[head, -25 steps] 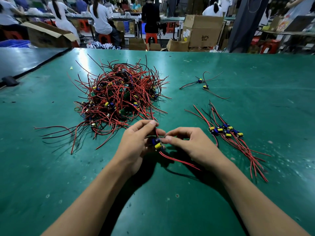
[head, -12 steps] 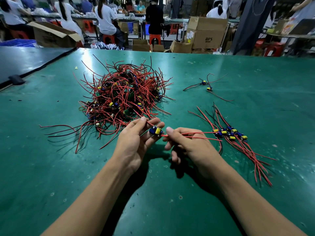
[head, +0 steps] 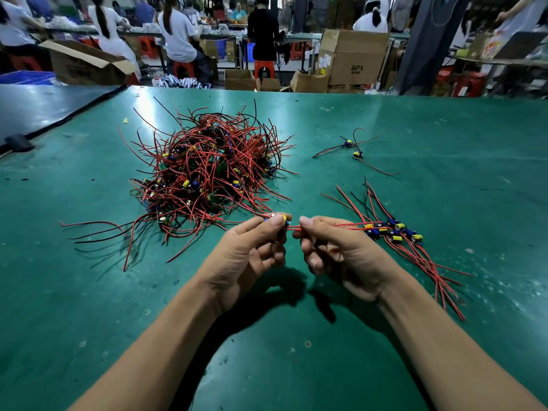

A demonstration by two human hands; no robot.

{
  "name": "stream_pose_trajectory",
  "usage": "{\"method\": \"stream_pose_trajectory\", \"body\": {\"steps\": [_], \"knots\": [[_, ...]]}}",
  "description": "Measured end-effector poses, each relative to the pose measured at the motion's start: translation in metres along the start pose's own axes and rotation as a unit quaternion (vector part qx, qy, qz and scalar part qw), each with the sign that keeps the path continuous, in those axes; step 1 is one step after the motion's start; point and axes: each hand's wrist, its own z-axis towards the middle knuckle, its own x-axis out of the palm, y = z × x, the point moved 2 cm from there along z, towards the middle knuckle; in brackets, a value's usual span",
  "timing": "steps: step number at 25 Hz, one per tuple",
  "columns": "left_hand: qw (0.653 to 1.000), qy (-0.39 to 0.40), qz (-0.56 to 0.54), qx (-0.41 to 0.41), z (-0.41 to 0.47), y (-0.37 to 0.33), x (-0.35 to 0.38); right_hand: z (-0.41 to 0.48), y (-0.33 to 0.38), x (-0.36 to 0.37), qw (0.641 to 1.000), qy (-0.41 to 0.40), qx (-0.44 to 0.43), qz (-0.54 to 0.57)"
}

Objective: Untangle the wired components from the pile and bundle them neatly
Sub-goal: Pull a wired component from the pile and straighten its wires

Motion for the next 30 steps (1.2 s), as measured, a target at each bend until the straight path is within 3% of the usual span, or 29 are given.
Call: {"method": "stream_pose_trajectory", "body": {"steps": [4, 7, 11, 16, 21, 30], "knots": [[0.999, -0.003, -0.02, 0.026, 0.001, 0.0, 0.0, 0.005, -0.002, 0.001, 0.994, -0.069, 0.016, 0.081], [0.998, 0.044, -0.029, 0.023, 0.001, 0.001, 0.001, 0.009, -0.002, 0.0, 0.977, -0.103, 0.031, 0.186], [0.989, 0.129, -0.066, -0.024, -0.003, -0.001, 0.001, 0.009, 0.001, 0.001, 0.954, -0.055, 0.041, 0.292], [0.993, 0.103, -0.023, -0.045, -0.001, 0.003, 0.003, 0.005, -0.003, 0.0, 0.977, -0.019, 0.07, 0.2], [0.994, 0.067, 0.033, -0.076, 0.001, 0.01, 0.003, 0.008, -0.009, -0.002, 0.995, -0.039, 0.068, 0.059], [0.987, 0.034, 0.153, -0.032, 0.002, 0.016, 0.0, 0.007, -0.015, -0.006, 0.999, -0.037, 0.024, 0.003]]}}
